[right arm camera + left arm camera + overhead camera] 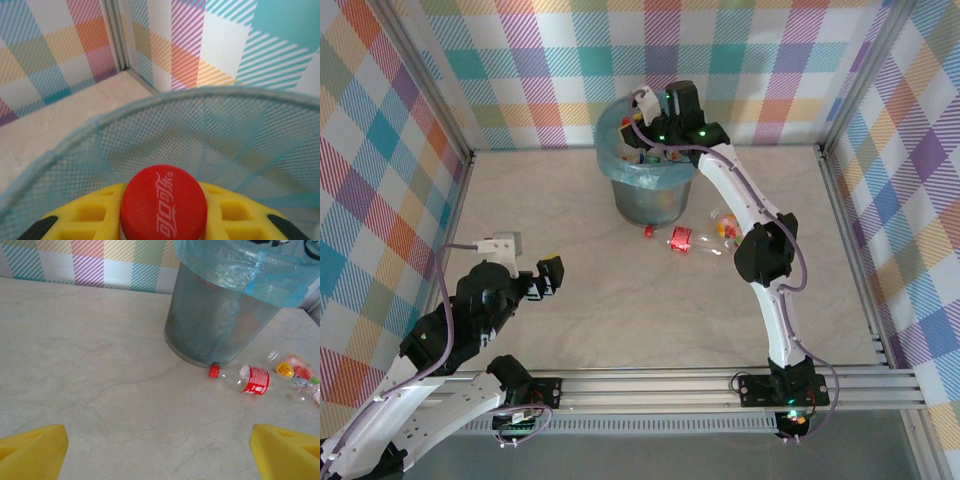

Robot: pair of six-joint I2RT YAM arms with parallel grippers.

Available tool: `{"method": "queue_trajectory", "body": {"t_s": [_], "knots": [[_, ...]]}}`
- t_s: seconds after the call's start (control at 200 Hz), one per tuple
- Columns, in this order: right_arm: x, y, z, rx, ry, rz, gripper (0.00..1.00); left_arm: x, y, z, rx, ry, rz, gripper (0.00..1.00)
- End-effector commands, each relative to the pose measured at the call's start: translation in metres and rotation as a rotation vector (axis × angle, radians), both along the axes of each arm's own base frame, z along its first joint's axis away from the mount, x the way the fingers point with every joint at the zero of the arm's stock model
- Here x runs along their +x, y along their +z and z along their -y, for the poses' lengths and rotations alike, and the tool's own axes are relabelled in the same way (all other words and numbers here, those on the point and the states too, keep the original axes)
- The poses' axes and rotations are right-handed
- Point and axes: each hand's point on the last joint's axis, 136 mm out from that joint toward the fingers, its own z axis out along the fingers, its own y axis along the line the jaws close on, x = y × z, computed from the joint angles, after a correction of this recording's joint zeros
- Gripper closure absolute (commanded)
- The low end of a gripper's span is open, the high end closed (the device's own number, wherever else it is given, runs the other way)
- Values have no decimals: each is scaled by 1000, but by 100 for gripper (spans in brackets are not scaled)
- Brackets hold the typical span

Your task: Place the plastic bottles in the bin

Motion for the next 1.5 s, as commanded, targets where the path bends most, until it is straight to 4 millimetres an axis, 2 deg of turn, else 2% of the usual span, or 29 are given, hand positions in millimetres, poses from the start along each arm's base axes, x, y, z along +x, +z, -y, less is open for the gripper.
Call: {"method": "queue_trajectory", "body": {"t_s": [0.0,0.145,0.25,0.34,0.42,0.535,0.59,0.74,0.85,1.015,1.165,1.255,1.31,1.375,1.495], "knots": [[-3,-125,17,-207,-29,-254,72,1,-1,-1,2,13,0,6],[3,-128,20,-163,-47,-286,71,2,0,0,9,11,-2,6],[4,-113,18,-122,-49,-285,67,2,1,1,10,8,-3,6],[3,-80,14,-63,-40,-258,63,2,4,0,9,9,1,6],[2,-42,12,1,-43,-212,48,2,6,0,9,8,6,6],[0,14,14,96,-73,-150,31,2,12,1,0,5,16,6],[-1,37,17,132,-91,-116,26,2,14,1,-3,3,19,6],[-5,82,29,180,-144,-40,25,1,19,1,-11,-4,23,7],[-10,103,41,189,-199,-16,25,-2,23,1,-1,-18,23,7],[-29,136,53,225,-223,-5,24,-1,22,10,50,-76,3,9],[-47,155,65,230,-241,-4,24,7,16,27,107,-136,-34,11],[-60,156,77,217,-267,-29,24,14,14,43,137,-200,-42,13],[-68,151,86,207,-286,-59,25,18,14,52,159,-234,-37,13],[-78,135,102,194,-318,-116,25,24,16,62,185,-269,-20,14],[-99,108,144,195,-410,-220,27,31,22,85,221,-359,17,14]]}}
